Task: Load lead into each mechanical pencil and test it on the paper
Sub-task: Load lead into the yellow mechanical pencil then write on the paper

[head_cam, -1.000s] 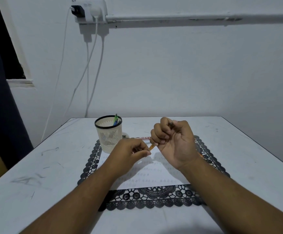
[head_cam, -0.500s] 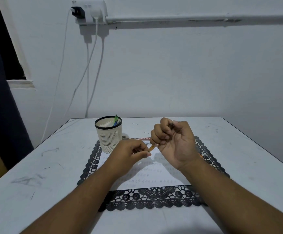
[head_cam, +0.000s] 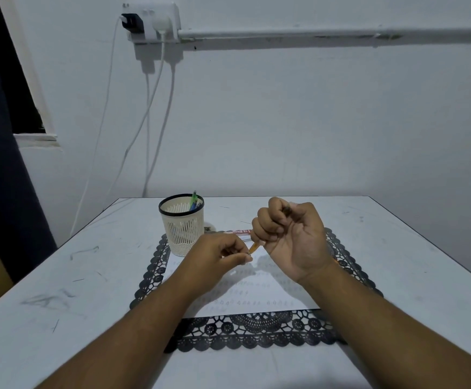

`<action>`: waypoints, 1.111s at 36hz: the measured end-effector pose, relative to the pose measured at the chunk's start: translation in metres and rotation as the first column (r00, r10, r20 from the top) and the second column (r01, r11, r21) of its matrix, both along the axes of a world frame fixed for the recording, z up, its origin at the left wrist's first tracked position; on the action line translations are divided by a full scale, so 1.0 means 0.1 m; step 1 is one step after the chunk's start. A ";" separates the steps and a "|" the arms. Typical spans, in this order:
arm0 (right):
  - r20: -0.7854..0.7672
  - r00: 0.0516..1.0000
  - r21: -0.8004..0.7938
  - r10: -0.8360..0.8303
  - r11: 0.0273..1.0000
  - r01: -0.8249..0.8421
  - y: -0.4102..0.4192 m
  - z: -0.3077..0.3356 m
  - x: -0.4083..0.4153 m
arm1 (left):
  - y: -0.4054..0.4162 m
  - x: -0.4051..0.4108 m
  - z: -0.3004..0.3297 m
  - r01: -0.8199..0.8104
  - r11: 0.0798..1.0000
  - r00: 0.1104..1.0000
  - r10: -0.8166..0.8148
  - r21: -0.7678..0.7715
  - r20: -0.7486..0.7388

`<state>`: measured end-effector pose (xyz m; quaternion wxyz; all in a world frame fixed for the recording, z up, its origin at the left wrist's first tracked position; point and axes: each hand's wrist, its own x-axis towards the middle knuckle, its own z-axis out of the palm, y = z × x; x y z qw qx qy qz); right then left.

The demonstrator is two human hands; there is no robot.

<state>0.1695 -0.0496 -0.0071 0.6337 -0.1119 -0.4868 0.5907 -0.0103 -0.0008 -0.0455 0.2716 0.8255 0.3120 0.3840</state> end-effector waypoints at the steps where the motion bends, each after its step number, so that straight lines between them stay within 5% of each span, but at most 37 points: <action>1: -0.007 1.000 -0.001 -0.001 1.000 0.001 0.00 0.00 0.00 | 0.00 0.00 0.00 0.002 1.000 1.000 -0.002 0.000 0.000; 40: -0.097 0.995 -0.083 -0.023 0.996 0.015 0.02 -0.02 0.04 | 0.01 0.00 -0.01 0.003 0.999 1.000 -0.004 -0.040 -0.017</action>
